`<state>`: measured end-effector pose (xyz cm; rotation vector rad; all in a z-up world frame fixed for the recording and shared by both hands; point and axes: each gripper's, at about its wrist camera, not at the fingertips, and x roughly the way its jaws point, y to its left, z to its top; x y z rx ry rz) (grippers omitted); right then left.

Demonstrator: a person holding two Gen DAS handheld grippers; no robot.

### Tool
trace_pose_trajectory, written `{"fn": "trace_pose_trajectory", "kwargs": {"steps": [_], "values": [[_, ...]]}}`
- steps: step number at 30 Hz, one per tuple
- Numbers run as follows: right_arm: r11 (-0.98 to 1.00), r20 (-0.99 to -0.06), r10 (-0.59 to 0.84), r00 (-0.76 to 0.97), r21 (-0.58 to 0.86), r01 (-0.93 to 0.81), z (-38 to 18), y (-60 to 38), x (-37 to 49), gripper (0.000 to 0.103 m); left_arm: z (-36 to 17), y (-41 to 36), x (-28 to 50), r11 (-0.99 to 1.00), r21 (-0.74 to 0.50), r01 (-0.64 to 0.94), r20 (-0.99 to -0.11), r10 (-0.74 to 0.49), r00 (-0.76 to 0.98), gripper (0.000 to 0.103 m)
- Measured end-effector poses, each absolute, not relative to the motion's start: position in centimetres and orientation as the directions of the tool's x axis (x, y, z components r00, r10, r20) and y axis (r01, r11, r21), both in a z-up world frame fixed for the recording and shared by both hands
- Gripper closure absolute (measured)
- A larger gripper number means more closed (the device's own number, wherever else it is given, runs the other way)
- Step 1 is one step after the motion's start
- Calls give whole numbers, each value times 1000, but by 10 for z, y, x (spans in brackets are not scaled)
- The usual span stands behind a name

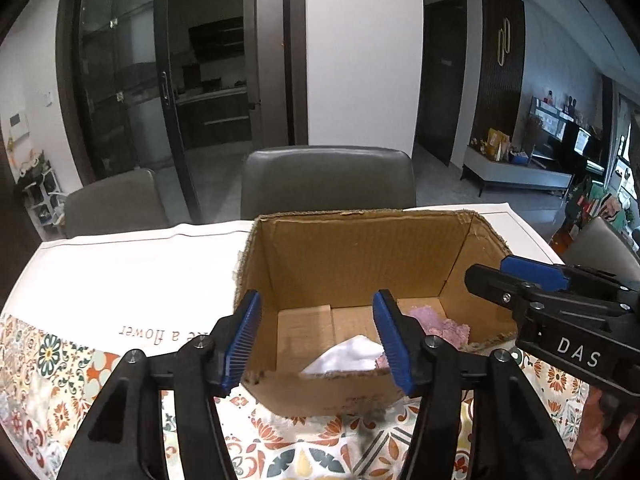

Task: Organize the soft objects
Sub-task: 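Lower both items into the box and open both tools, then move both tools back over the remaining slippers on the table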

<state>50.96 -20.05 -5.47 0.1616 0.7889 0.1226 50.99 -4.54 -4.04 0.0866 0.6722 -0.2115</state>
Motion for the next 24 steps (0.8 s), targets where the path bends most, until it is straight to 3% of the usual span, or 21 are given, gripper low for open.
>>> {"fn": "trace_pose_trajectory", "kwargs": {"steps": [13,16,24], "values": [[986,-660,145,737,160,-51,-13,-193,464,58,2,-28,457,983,-21,183,-587,-161,794,37],[986,-648,143,748,163,-47,-2,-191,450,48,13,-25,442,986,-16,167,-573,-146,807,36],[984,-627,145,766,170,-47,20,-188,416,44,34,-20,402,988,-12,151,-536,-134,833,32]]}}
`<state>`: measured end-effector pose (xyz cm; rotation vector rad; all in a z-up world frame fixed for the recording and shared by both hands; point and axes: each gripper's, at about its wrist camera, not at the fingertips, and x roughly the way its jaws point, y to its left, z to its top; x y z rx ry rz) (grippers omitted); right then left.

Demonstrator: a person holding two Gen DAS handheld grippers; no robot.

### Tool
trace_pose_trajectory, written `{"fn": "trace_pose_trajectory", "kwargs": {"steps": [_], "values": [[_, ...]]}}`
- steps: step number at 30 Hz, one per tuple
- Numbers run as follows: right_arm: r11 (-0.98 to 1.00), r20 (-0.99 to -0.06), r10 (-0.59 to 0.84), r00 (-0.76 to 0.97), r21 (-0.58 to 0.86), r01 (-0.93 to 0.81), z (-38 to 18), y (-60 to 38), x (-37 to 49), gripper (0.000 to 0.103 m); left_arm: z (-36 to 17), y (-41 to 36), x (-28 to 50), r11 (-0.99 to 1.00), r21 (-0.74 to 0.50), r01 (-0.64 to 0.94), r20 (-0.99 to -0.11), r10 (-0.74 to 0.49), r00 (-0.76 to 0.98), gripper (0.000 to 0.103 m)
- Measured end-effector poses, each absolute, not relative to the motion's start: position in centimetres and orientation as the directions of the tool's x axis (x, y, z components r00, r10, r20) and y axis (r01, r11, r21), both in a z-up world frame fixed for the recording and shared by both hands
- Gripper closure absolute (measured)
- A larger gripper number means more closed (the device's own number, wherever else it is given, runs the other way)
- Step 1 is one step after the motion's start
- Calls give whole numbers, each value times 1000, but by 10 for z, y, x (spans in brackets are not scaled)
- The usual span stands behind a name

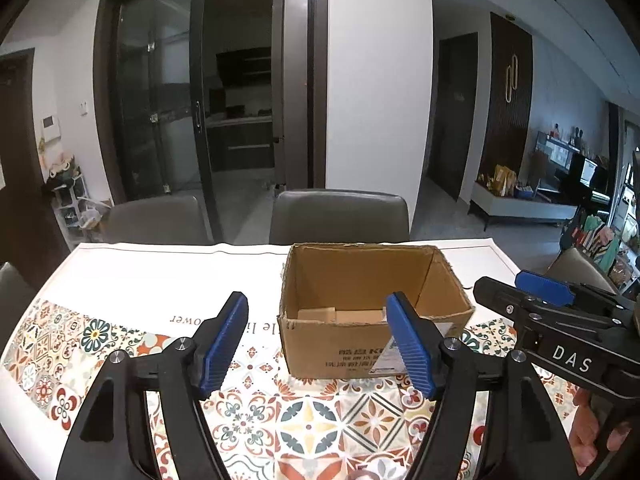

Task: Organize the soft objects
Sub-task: 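Move both tools back over the remaining slippers on the table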

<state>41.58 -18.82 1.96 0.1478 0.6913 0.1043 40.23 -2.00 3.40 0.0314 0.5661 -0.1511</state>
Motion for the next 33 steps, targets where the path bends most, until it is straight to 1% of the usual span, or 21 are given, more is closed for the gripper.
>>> {"fn": "trace_pose_trajectory", "kwargs": {"steps": [2,6,11,20,24,31,33], "values": [[985,-620,141,771,167,-45,24,-187,405,44,38,-19,391,988,-14,152,-528,-136,838,30],[985,-611,142,779,168,-48,30,-185,388,44,42,-15,371,990,-25,140,-524,-132,841,29],[982,-608,149,780,181,-47,35,-183,368,44,43,-10,347,990,-34,133,-535,-131,835,28],[987,-611,143,778,146,-67,35,-172,330,44,38,-4,308,991,-35,128,-560,-126,819,25],[988,-622,141,770,135,-72,30,-170,313,41,32,-2,294,991,-23,129,-573,-119,811,24],[987,-651,151,744,145,-72,21,-167,294,41,21,3,274,991,-31,132,-604,-124,787,23],[987,-661,149,736,142,-72,18,-164,286,41,18,4,268,992,-24,126,-608,-114,785,21]]}}
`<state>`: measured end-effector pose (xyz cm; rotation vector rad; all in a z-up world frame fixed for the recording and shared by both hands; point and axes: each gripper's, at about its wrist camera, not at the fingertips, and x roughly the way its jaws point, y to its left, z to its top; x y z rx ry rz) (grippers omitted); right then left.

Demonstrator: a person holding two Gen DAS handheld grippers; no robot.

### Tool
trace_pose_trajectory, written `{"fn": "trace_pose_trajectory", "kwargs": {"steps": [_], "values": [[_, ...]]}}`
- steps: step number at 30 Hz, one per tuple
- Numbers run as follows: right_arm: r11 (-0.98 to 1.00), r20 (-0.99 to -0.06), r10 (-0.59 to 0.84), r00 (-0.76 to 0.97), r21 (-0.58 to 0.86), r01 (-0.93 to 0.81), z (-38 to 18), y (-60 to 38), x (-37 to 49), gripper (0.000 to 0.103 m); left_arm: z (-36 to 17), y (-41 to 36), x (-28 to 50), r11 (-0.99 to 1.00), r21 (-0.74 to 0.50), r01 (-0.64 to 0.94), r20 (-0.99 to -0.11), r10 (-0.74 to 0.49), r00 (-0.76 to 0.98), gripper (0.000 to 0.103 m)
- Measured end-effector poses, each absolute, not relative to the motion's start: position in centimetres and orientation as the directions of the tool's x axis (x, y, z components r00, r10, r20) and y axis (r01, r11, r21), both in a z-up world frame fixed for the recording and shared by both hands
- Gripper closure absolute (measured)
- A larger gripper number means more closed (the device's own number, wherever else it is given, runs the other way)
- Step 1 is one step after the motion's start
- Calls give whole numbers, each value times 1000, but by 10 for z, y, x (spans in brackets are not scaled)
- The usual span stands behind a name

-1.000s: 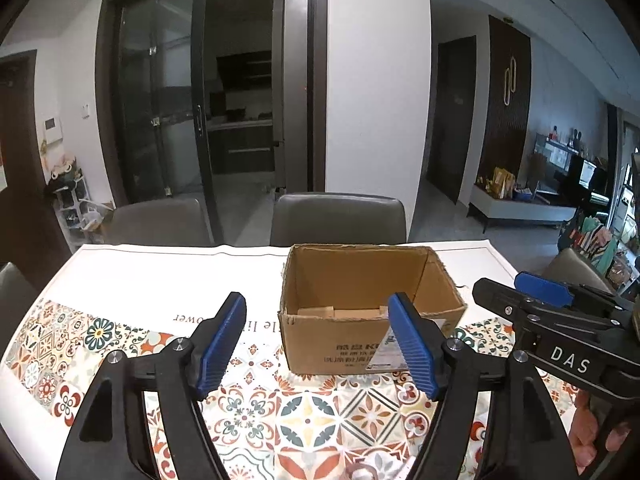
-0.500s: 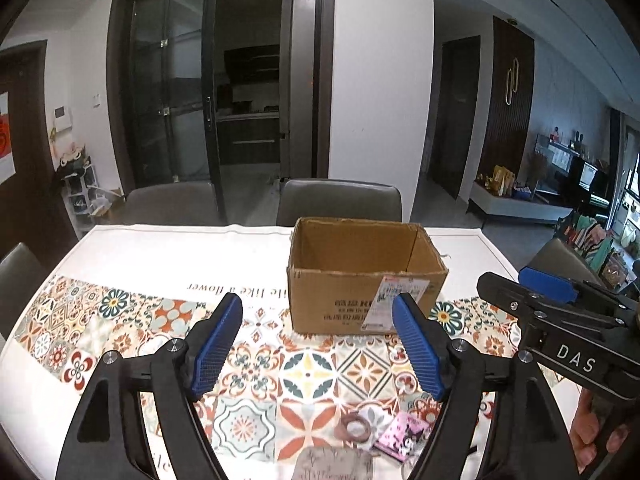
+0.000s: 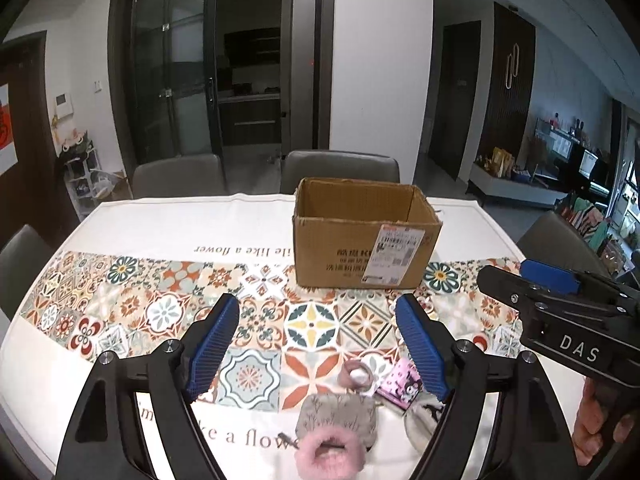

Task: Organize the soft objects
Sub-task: 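Move both tools back over the remaining slippers on the table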

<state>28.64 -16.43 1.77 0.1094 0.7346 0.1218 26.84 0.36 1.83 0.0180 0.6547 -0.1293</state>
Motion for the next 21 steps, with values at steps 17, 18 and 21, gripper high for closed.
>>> {"fn": "trace_pose_trajectory", "kwargs": {"steps": [17,18,21], "values": [[991,-759,130,638,125,-54,-21,-156,251,41,-22,7,233,989,-20,147,-689,-120,714,17],[991,-766,132,630,126,-53,-24,-156,249,41,-24,7,232,989,-22,148,-695,-121,708,17],[990,-785,135,605,130,-52,-32,-154,245,41,-29,7,228,989,-19,150,-706,-119,698,17]]}}
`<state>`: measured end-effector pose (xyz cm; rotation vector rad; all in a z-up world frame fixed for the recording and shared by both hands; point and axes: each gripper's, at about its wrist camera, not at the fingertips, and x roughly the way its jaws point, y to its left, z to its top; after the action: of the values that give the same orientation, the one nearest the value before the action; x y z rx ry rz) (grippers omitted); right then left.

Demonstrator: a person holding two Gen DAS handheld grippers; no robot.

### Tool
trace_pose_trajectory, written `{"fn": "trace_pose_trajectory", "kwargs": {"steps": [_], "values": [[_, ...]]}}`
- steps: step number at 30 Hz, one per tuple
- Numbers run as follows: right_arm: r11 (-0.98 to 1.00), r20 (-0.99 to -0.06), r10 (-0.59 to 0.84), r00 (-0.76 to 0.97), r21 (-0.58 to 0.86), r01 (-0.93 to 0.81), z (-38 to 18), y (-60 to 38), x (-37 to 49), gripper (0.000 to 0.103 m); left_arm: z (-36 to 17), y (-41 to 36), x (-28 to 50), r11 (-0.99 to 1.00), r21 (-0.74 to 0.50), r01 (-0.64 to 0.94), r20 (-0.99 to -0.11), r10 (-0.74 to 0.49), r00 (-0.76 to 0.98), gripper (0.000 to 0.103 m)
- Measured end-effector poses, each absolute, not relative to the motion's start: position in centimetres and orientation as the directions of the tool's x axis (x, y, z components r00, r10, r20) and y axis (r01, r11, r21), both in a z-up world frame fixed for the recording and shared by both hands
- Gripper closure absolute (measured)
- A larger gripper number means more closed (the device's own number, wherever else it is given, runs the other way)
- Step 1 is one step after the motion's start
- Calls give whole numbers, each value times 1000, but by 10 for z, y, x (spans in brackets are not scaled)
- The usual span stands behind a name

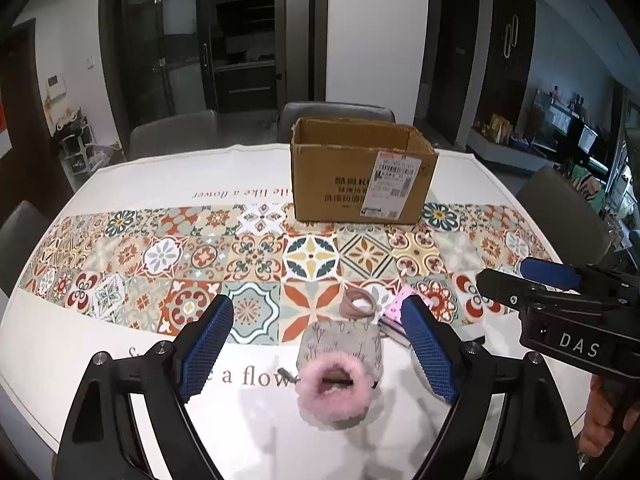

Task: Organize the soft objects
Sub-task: 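Move both tools back over the remaining slippers on the table, then grasp the pink fluffy slipper with the left tool while the right tool grasps the polka-dot slipper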

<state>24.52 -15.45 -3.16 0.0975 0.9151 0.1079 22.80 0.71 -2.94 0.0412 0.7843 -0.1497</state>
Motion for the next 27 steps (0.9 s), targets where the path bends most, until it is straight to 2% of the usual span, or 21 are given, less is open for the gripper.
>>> {"fn": "trace_pose_trajectory", "kwargs": {"steps": [13,27], "values": [[993,-858,117,500,116,-35,-66,-154,238,41,-72,6,225,983,-65,173,-814,-153,561,15],[994,-936,106,336,109,-9,-116,-157,245,41,-120,3,236,980,-86,177,-892,-156,425,15]]}}
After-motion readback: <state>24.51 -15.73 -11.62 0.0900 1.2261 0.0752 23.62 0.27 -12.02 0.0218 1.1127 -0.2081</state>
